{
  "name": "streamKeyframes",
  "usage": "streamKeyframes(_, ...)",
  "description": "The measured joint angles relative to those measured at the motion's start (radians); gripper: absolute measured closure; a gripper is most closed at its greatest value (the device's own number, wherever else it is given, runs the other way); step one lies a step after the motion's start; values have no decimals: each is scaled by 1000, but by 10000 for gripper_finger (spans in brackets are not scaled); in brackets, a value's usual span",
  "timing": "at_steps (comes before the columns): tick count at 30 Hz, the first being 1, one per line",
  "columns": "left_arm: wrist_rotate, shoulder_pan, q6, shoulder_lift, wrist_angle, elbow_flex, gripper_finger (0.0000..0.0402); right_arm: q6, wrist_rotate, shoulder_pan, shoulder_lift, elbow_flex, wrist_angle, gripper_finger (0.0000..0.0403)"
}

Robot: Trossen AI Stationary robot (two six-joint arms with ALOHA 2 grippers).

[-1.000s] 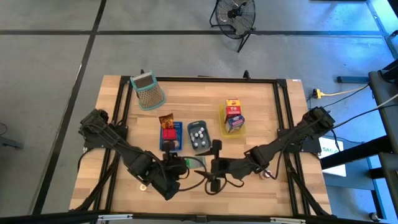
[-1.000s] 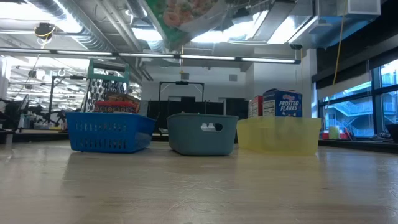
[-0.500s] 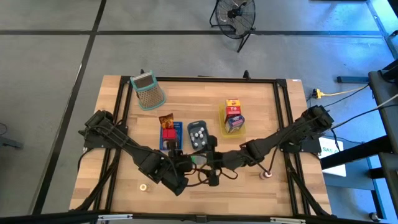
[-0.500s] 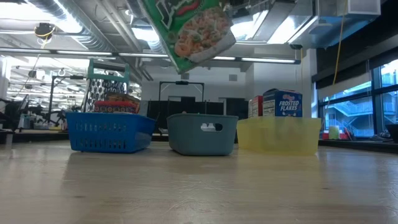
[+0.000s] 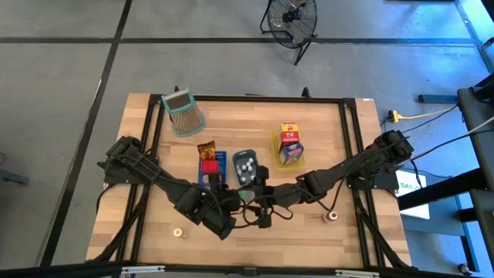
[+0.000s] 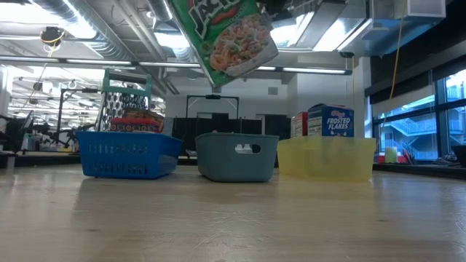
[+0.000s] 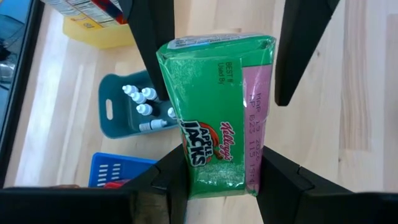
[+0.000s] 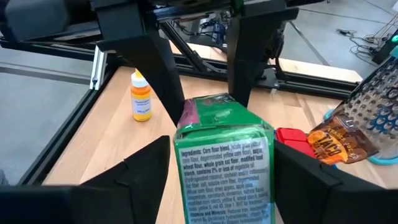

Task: Pick & Place Kitchen Items
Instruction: Put the green cereal box into the yellow bin

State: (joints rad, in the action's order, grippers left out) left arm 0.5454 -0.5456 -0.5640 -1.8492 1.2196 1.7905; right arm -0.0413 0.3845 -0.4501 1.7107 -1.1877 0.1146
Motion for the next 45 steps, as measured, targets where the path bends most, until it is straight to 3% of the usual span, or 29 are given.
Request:
streamKeyframes(26, -21, 11, 28, 0, -45, 0, 257, 71, 0, -6, 0, 0, -3, 247)
streamKeyframes(36, -17, 8, -1, 1, -80, 0, 211, 41, 3, -23, -1, 0, -24, 251)
streamKeyframes(38, -14, 4, 13, 1, -79, 0, 196, 42, 37, -33, -13, 0, -73, 251)
streamKeyframes(45, -12, -11, 108, 2, -72, 0, 171, 46, 316, -122, -146, 0, -294, 251)
